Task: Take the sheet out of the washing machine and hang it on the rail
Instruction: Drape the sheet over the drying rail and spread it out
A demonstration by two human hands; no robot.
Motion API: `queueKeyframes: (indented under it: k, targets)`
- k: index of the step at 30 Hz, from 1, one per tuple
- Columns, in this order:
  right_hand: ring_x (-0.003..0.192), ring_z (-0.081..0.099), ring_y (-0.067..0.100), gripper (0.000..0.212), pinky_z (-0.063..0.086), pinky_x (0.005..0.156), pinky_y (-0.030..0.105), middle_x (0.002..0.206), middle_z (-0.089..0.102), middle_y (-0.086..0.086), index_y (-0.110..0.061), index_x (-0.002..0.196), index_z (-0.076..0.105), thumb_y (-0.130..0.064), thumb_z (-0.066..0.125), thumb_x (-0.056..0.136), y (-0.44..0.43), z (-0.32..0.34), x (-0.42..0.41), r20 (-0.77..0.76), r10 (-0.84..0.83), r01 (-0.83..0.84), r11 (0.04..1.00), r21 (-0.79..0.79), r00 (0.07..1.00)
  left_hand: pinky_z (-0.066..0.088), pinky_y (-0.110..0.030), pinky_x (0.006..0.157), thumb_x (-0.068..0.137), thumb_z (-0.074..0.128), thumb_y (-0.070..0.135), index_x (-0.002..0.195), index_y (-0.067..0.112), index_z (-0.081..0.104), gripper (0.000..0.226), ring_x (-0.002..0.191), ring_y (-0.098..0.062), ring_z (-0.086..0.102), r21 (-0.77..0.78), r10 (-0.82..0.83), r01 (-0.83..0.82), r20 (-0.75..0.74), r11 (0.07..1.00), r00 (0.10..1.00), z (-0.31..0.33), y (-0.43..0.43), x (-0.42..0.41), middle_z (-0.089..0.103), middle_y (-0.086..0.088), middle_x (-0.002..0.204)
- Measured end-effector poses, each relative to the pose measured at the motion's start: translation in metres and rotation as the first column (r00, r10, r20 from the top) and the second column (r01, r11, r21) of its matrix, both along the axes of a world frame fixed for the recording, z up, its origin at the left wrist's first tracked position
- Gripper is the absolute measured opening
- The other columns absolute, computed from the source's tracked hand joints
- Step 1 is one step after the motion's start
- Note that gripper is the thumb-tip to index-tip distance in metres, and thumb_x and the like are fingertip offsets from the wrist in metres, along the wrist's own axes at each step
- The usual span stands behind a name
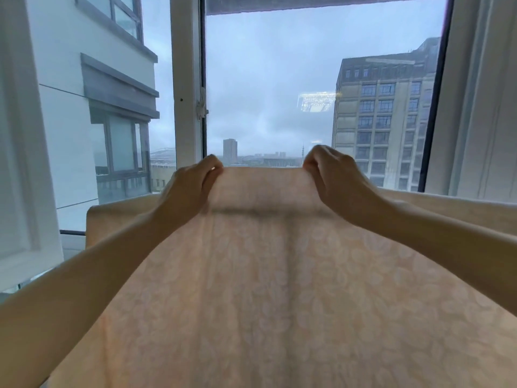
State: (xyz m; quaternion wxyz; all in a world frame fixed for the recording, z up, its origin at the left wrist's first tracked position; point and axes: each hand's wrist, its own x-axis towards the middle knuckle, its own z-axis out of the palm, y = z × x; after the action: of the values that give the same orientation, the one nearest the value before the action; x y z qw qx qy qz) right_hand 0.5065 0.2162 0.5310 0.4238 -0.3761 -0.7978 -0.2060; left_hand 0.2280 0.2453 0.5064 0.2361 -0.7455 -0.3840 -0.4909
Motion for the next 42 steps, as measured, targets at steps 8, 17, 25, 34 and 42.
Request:
queueKeyframes:
  k: [8, 17, 25, 34, 42]
  targets:
    - [0.075, 0.056, 0.023, 0.012, 0.044, 0.067, 0.033, 0.085, 0.061, 0.007, -0.01, 0.084, 0.053, -0.014, 0.048, 0.095, 0.037, 0.009, -0.002, 0.004, -0.055, 0.055, 0.995, -0.078, 0.998, 0.045, -0.029, 0.062, 0.084, 0.067, 0.04, 0.078, 0.015, 0.07, 0.026, 0.051, -0.015, 0.05, -0.209, 0.01, -0.005, 0.022, 0.978, 1.0, 0.019, 0.039, -0.015, 0.058, -0.002, 0.054]
    - [0.08, 0.063, 0.013, 0.011, 0.042, 0.073, 0.023, 0.084, 0.07, -0.002, -0.017, 0.085, 0.072, -0.015, 0.062, 0.088, 0.039, 0.0, -0.007, 0.139, -0.009, 0.063, 0.92, -0.387, 0.99, 0.038, -0.03, 0.056, 0.075, 0.069, 0.054, 0.055, -0.005, 0.049, 0.064, 0.047, -0.012, 0.036, -0.577, -0.055, 0.041, -0.007, 0.816, 0.998, 0.001, 0.044, -0.074, 0.036, -0.002, 0.048]
    - [0.079, 0.061, 0.004, 0.017, 0.049, 0.07, 0.024, 0.095, 0.067, -0.003, -0.021, 0.103, 0.067, -0.029, 0.054, 0.095, 0.018, -0.008, -0.074, 0.207, 0.142, -0.047, 0.912, -0.406, 0.968, 0.036, -0.011, 0.048, 0.091, 0.057, 0.031, 0.049, 0.011, 0.044, 0.049, 0.039, -0.007, 0.04, -0.48, 0.01, -0.013, -0.01, 0.877, 1.0, -0.014, 0.028, -0.134, 0.035, 0.008, 0.038]
    - [0.087, 0.064, 0.012, 0.021, 0.053, 0.08, 0.034, 0.1, 0.068, 0.002, -0.021, 0.11, 0.062, -0.033, 0.053, 0.095, 0.019, -0.02, -0.176, 0.284, 0.161, -0.057, 0.938, -0.341, 0.945, 0.049, -0.014, 0.052, 0.069, 0.046, 0.082, 0.075, 0.016, 0.07, 0.07, 0.054, -0.007, 0.062, -0.485, -0.099, 0.134, 0.098, 0.864, 0.99, -0.036, 0.023, -0.22, 0.064, -0.002, 0.064]
    - [0.084, 0.063, 0.016, 0.015, 0.053, 0.076, 0.038, 0.098, 0.068, 0.002, -0.021, 0.102, 0.063, -0.031, 0.055, 0.094, 0.028, -0.03, -0.25, 0.283, 0.122, -0.038, 0.958, -0.285, 0.951, 0.06, -0.028, 0.072, 0.058, 0.065, 0.078, 0.098, 0.021, 0.069, 0.07, 0.081, -0.014, 0.072, -0.564, -0.254, 0.395, 0.315, 0.725, 0.915, -0.074, 0.022, -0.259, 0.074, 0.006, 0.09]
